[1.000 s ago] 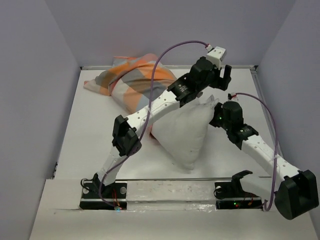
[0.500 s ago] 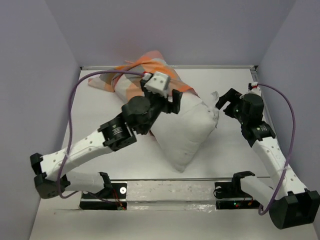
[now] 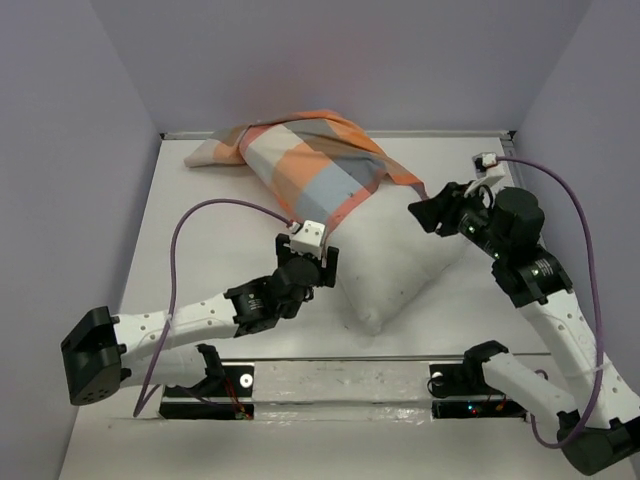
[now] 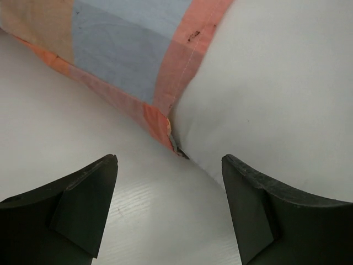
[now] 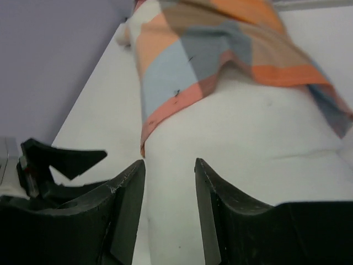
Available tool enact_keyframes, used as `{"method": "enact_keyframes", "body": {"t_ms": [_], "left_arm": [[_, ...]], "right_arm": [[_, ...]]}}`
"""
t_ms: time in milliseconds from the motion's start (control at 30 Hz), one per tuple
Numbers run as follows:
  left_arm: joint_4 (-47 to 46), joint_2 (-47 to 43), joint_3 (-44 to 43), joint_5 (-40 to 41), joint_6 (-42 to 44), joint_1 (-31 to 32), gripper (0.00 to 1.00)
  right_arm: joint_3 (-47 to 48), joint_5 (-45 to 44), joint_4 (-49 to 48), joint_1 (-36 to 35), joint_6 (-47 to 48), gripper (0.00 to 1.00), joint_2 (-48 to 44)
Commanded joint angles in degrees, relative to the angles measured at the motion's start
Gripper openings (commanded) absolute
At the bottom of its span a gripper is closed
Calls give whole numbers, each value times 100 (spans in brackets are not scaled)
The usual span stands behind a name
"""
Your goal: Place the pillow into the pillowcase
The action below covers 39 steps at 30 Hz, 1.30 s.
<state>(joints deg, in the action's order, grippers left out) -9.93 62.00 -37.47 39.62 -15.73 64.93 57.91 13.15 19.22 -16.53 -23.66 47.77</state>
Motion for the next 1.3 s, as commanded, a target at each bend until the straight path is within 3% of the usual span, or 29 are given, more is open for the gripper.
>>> {"method": "enact_keyframes", "body": {"t_ms": [0,133,300,367,767,867,967,1067,1100,1267], "left_arm": [[-1176,198,-181,293,174,-365,87],[-1643,620,-304,-181,579,-683,86],[-2074,1138,-584,-674,1053,-867,86],[-2100,1454,-786,-814,1273,-998,86],[-2627,2545,-1623,186,2161,-1351,69],[-2759,2537,-1588,266,2083,-1448,55],[-2891,2187,-1378,30,1854,-1448,23],[-2874,1704,-1228,-173,1609,-1448,4],[-2874,1571,-1105,-365,1486,-1448,0],[-2646,833,-981,-1244,879,-1448,0]], "right_arm": [[-69,22,275,-1043,450,44,345],[-183,-137,152,-1405,450,44,541],[-342,-207,-50,-1519,450,65,795],[-385,-190,-120,-1598,424,68,874],[-693,-506,-340,-1932,397,75,1050],[-597,-1014,-349,-1985,555,81,1173],[-378,-1288,-358,-1985,836,86,1549],[-175,-1935,-419,-2326,1055,88,1962],[-79,-2078,-489,-2458,1143,90,2051],[439,-2922,-613,-3136,1487,100,3061]]}}
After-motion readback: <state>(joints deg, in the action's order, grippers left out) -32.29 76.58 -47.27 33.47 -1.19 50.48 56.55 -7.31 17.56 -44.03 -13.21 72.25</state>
